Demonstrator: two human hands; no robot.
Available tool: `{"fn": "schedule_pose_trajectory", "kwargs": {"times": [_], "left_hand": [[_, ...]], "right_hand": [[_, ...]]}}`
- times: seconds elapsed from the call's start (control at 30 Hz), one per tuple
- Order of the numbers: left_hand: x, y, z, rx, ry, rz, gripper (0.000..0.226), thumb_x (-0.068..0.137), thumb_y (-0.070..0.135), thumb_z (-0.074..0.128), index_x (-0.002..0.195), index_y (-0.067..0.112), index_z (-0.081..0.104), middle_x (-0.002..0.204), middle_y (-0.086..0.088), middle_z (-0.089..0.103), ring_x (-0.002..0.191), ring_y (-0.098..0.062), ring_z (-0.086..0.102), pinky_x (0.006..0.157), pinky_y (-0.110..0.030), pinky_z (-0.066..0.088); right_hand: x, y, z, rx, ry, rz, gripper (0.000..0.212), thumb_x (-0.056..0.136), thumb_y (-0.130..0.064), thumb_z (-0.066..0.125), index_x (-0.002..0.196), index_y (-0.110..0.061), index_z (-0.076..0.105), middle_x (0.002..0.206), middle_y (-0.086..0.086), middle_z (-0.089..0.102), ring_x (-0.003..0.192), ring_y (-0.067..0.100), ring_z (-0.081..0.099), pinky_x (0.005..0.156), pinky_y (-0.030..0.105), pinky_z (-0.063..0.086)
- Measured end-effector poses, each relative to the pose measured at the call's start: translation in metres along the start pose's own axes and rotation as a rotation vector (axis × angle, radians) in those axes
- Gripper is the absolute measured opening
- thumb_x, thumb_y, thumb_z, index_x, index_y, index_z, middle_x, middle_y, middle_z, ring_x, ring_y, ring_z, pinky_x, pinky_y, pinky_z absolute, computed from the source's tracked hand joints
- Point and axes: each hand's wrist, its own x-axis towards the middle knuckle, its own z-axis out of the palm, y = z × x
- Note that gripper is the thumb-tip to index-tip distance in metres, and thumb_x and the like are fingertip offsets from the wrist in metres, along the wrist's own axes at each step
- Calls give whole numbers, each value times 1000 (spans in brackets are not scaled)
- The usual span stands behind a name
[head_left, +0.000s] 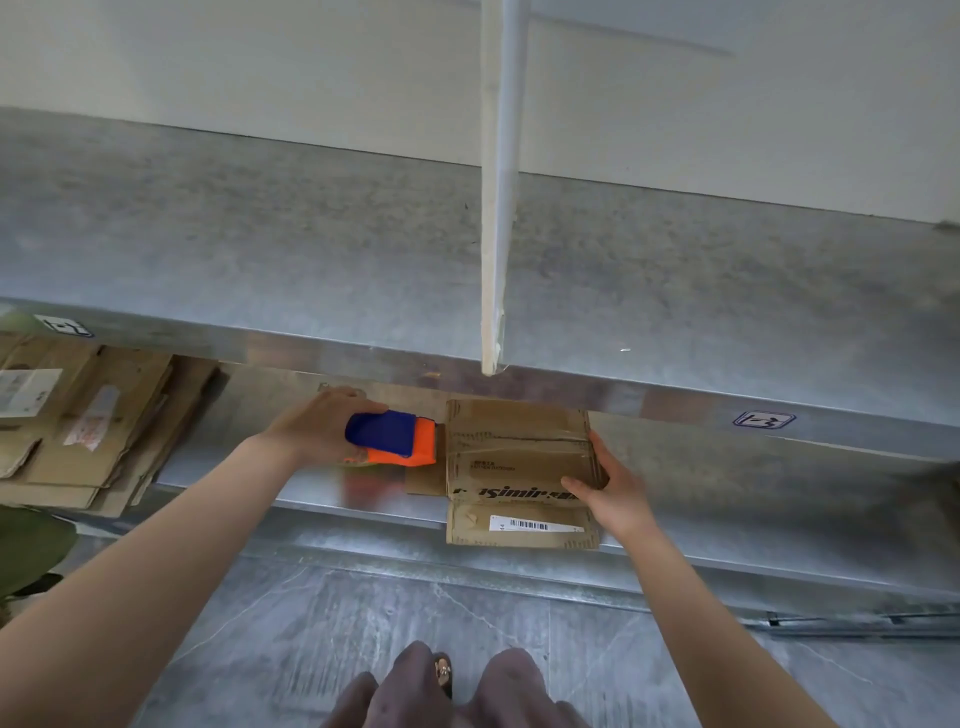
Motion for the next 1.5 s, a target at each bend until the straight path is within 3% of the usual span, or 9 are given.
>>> {"fn": "schedule_pose_trajectory", "kwargs": {"times": [0.2, 0.4, 0.63, 0.87, 0.97, 1.07, 1.2, 1.37, 1.5], "left_hand": [[3, 2, 12, 25, 58, -18, 44, 76, 44, 74, 115, 28, 62, 106, 4, 55, 100, -21, 55, 81, -32, 46], [7, -1, 10, 32, 53, 4, 60, 74, 36, 76, 131, 32, 56, 117, 5, 58, 101, -14, 55, 79, -26, 44], [0, -13, 4, 119, 47, 11, 65, 81, 35, 72, 140, 33, 45, 143, 5, 44, 128, -18, 40, 102, -28, 32], [-17, -52, -1, 70, -26, -44, 64, 80, 32, 75, 137, 31, 47, 136, 1, 47, 124, -20, 39, 103, -30, 31], [-20, -57, 7, 68, -5, -23, 62, 82, 40, 71, 136, 39, 41, 138, 2, 43, 128, -21, 34, 108, -33, 29], [-23, -54, 8, 260, 30, -2, 75, 80, 66, 54, 145, 35, 34, 150, 4, 33, 144, -24, 17, 118, -39, 8], [-29, -8, 16, 226, 156, 119, 84, 77, 72, 20, 149, 30, 29, 157, 4, 25, 148, -22, 9, 118, -34, -5], [-23, 89, 52, 154, 208, 256, 71, 91, 63, 18, 153, 28, 15, 159, 9, 13, 148, -15, 6, 118, -32, -4], [-4, 128, 77, 123, 200, 284, 71, 91, 58, 23, 153, 23, 19, 160, 6, 17, 148, -17, 10, 118, -32, -2]], "right_hand": [[3, 3, 0, 24, -4, 11, 86, 81, -28, 78, 151, -39, 28, 140, -4, 53, 125, 18, 53, 104, 27, 42], [4, 5, 1, 42, -11, 14, 87, 81, -28, 78, 151, -39, 27, 137, -5, 55, 122, 16, 55, 100, 23, 43], [1, 1, 1, 30, -4, -4, 86, 82, -28, 77, 151, -37, 27, 139, -6, 54, 123, 16, 55, 102, 27, 44], [-12, -2, 5, -44, 21, -21, 84, 86, -26, 73, 153, -31, 23, 140, -5, 53, 125, 19, 53, 100, 24, 44], [-13, -4, 6, -50, 35, -10, 84, 86, -27, 73, 153, -30, 23, 142, -3, 51, 126, 20, 53, 100, 27, 44], [-13, -4, 9, -84, 41, -17, 84, 86, -29, 72, 153, -28, 20, 145, -2, 48, 128, 22, 51, 102, 31, 44], [-15, -2, 10, -202, 104, -107, 82, 86, -33, 70, 152, -22, 23, 151, 3, 37, 136, 25, 40, 109, 37, 38], [-23, -7, 12, -571, 159, -265, 64, 94, -53, 43, 151, -29, 26, 159, 3, 24, 149, 27, 11, 119, 44, 21], [-24, -22, 23, -698, 130, -366, 66, 92, -58, 30, 151, -29, 27, 161, 1, 21, 150, 25, 9, 120, 49, 11]]}}
